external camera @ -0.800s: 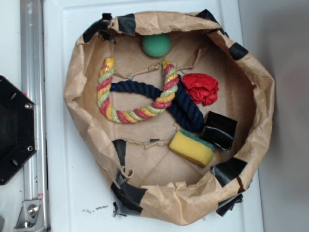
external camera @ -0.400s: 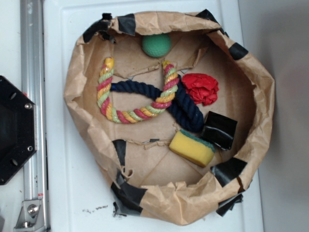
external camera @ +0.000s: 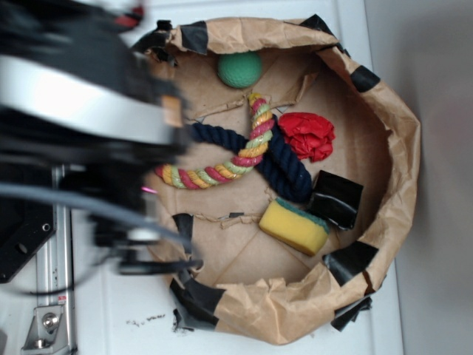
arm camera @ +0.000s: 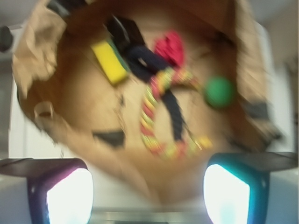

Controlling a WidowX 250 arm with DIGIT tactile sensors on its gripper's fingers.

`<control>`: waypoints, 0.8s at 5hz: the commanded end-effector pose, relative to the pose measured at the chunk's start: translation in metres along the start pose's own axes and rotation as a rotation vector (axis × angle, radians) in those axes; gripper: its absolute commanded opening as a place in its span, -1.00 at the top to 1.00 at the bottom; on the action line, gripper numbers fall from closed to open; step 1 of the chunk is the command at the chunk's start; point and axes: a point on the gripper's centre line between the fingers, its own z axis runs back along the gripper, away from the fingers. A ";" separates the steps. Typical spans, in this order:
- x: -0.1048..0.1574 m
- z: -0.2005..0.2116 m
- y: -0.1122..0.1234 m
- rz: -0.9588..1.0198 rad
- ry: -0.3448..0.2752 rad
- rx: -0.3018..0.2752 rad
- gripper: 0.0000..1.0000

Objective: Grab the green sponge.

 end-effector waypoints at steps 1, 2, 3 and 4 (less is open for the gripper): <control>0.058 -0.042 -0.021 -0.107 -0.124 -0.030 -1.00; 0.059 -0.073 -0.034 -0.211 -0.154 -0.044 -1.00; 0.055 -0.101 -0.042 -0.354 -0.185 -0.084 -1.00; 0.055 -0.112 -0.045 -0.408 -0.197 -0.145 -1.00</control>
